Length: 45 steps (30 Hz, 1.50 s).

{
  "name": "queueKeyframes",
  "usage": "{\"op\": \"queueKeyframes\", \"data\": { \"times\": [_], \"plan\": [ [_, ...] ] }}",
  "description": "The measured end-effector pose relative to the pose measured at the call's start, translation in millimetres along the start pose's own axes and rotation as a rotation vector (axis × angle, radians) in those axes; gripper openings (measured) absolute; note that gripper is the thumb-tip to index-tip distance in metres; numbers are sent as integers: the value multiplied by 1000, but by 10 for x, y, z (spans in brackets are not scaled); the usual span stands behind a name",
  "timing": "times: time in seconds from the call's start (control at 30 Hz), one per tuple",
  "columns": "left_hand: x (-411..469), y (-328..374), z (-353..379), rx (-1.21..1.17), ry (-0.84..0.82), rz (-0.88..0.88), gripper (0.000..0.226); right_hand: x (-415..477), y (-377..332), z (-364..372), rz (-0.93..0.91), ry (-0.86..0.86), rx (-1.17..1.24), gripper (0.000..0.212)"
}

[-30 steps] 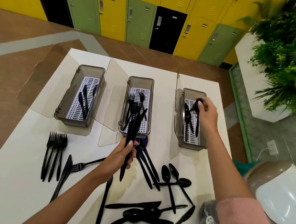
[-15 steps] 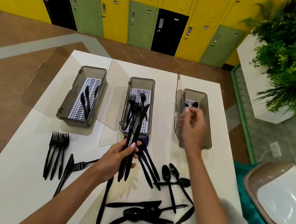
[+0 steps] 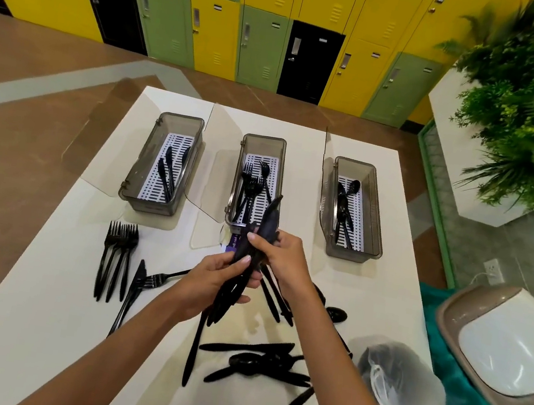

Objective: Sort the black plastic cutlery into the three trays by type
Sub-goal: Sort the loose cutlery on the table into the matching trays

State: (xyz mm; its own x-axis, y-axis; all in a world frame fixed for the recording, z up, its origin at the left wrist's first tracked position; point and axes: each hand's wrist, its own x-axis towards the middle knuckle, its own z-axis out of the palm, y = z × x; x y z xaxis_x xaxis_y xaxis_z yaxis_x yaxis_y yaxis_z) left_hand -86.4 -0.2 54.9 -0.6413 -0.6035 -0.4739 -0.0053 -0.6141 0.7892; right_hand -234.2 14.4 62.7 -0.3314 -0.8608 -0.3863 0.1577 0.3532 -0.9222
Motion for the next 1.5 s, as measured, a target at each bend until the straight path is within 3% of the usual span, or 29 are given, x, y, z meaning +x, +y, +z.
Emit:
{"op": "queueKeyframes", "data": {
  "times": [0.2, 0.47, 0.53, 0.63, 0.73, 0.87, 1.2, 1.33, 1.5],
  "plan": [
    [-134, -43, -54, -52, -18, -71, 35, -40, 123, 33, 55, -112, 40, 19],
    [-323, -146, -279, 3, 73, 14, 32, -139, 144, 266, 106, -274, 82, 22],
    [-352, -162, -346, 25, 95, 34, 30, -146, 159, 340, 101, -301, 58, 12],
    [-408, -136, -485, 30, 135, 102, 26, -131, 131, 546, 101, -280, -6, 19],
    [-445, -71, -646, 28, 170, 164, 30, -27, 178, 801, 85, -213, -63, 8],
    [-446, 46, -867, 50, 207, 174, 32, 99, 155, 1107, 75, -150, -88, 30],
    [-309, 553, -1695, 134, 291, 191, 30, 490, -203, 1934, 6, -141, -70, 18],
    [-96, 898, -1912, 108, 257, 136, 36, 789, -434, 2168, -21, -79, -84, 13],
    [366, 1300, -2001, 236, 296, 188, 35, 1298, -755, 2253, -73, 37, -149, 12]
  ]
}}
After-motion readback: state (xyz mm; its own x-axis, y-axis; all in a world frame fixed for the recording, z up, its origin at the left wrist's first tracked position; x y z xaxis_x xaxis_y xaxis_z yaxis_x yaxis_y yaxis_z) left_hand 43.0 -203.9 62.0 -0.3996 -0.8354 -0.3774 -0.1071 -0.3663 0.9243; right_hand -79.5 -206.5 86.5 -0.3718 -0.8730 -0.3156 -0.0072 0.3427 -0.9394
